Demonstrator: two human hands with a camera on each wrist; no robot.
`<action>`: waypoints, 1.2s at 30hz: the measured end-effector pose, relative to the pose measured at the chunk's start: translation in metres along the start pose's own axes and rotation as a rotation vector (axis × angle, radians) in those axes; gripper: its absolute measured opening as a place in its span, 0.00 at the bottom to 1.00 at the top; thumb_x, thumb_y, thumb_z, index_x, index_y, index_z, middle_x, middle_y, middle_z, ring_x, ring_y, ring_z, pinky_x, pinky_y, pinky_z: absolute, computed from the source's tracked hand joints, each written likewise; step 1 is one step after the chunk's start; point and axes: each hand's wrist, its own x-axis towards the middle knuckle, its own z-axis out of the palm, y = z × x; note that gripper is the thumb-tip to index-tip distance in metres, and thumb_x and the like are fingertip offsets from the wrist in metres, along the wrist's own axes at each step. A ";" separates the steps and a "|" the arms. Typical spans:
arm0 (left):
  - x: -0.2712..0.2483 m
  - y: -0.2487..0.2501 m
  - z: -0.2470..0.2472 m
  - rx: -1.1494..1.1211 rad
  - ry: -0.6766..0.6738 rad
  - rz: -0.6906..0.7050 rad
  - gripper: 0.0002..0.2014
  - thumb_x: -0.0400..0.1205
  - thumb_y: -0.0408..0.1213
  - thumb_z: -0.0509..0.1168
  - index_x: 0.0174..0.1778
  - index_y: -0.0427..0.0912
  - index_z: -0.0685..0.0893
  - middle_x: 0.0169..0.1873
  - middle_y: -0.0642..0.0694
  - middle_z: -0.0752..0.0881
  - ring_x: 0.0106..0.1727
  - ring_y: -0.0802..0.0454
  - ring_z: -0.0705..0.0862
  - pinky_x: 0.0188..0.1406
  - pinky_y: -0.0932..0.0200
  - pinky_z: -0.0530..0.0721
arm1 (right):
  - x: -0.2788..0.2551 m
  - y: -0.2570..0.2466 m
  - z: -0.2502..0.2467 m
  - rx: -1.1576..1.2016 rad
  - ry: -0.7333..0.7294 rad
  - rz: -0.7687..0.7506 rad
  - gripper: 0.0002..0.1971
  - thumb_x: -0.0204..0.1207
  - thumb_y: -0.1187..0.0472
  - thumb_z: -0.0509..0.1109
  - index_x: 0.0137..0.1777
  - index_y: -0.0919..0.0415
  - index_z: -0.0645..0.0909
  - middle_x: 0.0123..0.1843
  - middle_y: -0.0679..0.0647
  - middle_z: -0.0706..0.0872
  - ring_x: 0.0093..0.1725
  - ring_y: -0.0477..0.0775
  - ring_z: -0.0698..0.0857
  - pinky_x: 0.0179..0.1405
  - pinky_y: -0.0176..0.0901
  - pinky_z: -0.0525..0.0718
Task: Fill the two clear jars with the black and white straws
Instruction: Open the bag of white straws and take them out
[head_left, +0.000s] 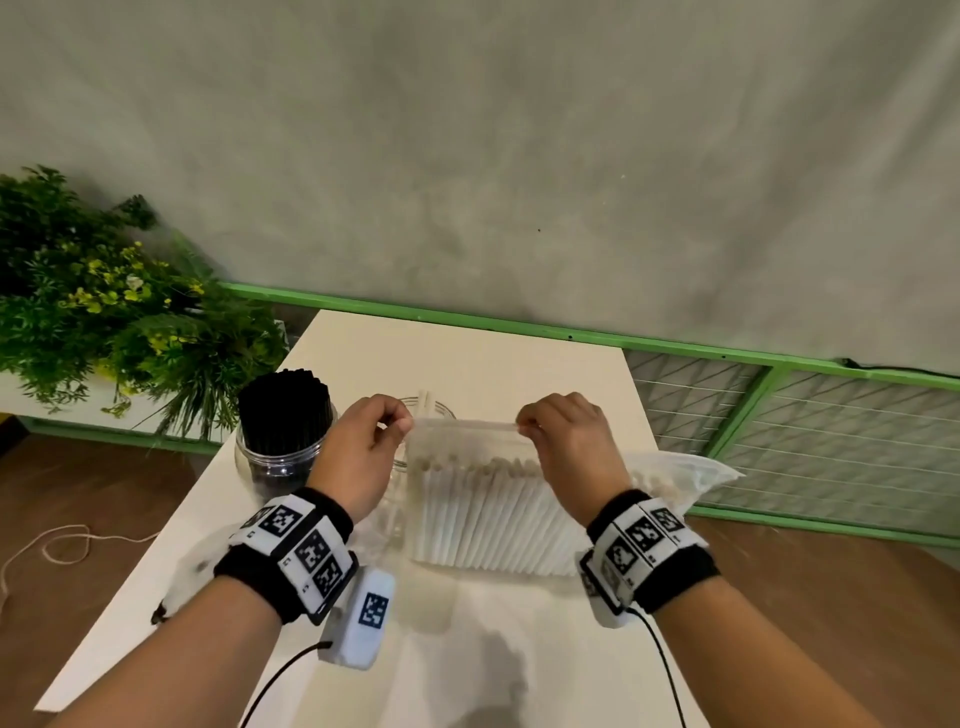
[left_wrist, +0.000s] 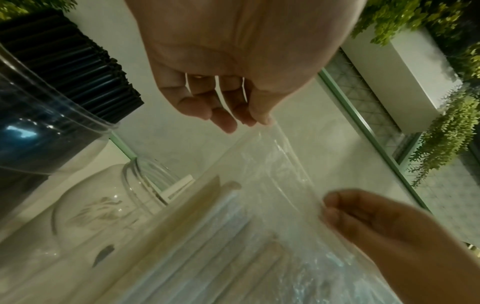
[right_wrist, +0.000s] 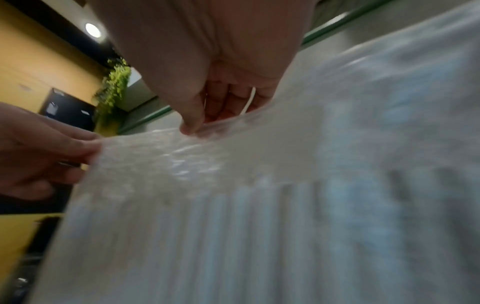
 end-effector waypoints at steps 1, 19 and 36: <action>0.001 0.000 0.000 0.001 -0.003 0.007 0.05 0.82 0.33 0.64 0.40 0.44 0.79 0.38 0.52 0.81 0.39 0.59 0.77 0.38 0.68 0.71 | -0.007 0.012 -0.008 -0.036 0.014 0.015 0.04 0.73 0.67 0.74 0.45 0.59 0.85 0.41 0.50 0.86 0.40 0.57 0.80 0.40 0.53 0.80; 0.009 -0.004 -0.005 -0.008 -0.052 -0.064 0.06 0.83 0.33 0.62 0.40 0.46 0.78 0.37 0.48 0.83 0.44 0.44 0.83 0.41 0.59 0.75 | -0.087 0.101 -0.074 -0.108 0.255 0.339 0.06 0.74 0.78 0.67 0.45 0.71 0.84 0.42 0.61 0.84 0.39 0.60 0.81 0.41 0.42 0.74; 0.024 0.074 0.151 0.905 -0.812 0.411 0.24 0.72 0.45 0.74 0.61 0.42 0.76 0.52 0.41 0.85 0.51 0.41 0.85 0.40 0.55 0.75 | -0.084 0.088 -0.074 0.000 0.310 0.426 0.07 0.75 0.78 0.68 0.46 0.69 0.84 0.45 0.58 0.83 0.40 0.53 0.81 0.43 0.45 0.80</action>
